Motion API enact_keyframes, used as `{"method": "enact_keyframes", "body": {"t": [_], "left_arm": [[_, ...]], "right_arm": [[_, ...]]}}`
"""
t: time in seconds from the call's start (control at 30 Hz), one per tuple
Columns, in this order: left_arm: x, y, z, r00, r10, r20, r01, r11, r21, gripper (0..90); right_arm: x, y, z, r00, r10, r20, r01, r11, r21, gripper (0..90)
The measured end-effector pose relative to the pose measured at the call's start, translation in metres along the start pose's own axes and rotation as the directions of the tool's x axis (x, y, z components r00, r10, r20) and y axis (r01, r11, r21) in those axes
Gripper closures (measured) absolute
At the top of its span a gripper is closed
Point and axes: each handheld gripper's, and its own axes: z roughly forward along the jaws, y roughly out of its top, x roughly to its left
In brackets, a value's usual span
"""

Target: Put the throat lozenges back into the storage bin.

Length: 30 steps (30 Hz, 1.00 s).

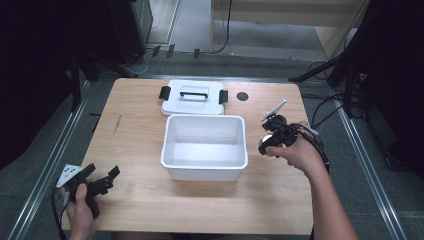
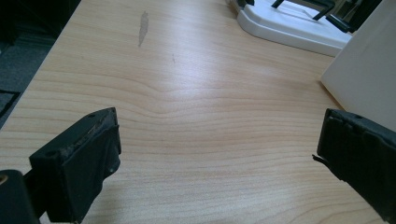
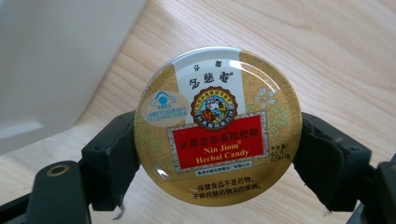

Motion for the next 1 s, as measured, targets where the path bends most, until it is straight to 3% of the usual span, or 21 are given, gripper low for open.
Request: {"method": "enact_keyframes", "body": {"t": [0.13, 0.4, 1.0], "left_arm": [[0.0, 0.0, 0.0, 1.0, 0.001, 0.001, -0.001, 1.0, 0.0, 0.3], [0.0, 0.0, 0.0, 1.0, 0.001, 0.001, -0.001, 1.0, 0.001, 0.3], [0.0, 0.0, 0.0, 1.0, 0.0, 0.005, 0.0, 1.0, -0.001, 0.3]], "right_arm": [[0.008, 0.009, -0.013, 0.9985, -0.055, -0.006, 0.055, 0.998, -0.007, 20.5], [0.018, 0.02, -0.033, 0.9963, -0.085, 0.004, 0.085, 0.996, -0.022, 20.5], [0.048, 0.041, -0.053, 0.9857, -0.168, -0.007, 0.168, 0.984, -0.053, 20.5]]}}
